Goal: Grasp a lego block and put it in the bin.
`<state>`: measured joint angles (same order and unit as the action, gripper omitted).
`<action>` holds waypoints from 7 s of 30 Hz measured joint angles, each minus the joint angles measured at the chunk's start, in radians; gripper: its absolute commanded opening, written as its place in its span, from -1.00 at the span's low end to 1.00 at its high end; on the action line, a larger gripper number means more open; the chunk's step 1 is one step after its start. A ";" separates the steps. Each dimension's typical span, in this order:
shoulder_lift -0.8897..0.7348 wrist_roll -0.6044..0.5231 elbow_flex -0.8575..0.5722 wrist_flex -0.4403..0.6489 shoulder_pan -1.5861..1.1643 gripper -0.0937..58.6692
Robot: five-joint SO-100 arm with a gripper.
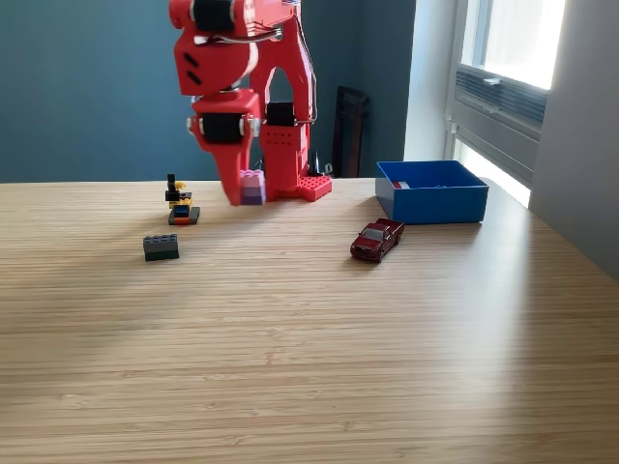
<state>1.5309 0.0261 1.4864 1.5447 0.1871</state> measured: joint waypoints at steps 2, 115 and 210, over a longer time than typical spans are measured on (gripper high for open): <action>0.000 -0.051 0.000 0.011 -0.095 -1.00; 0.000 0.425 -0.008 0.015 -0.350 -0.12; -0.002 0.051 -0.117 -0.049 -0.686 -1.00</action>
<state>1.5294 0.0767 1.3698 1.4956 -0.4985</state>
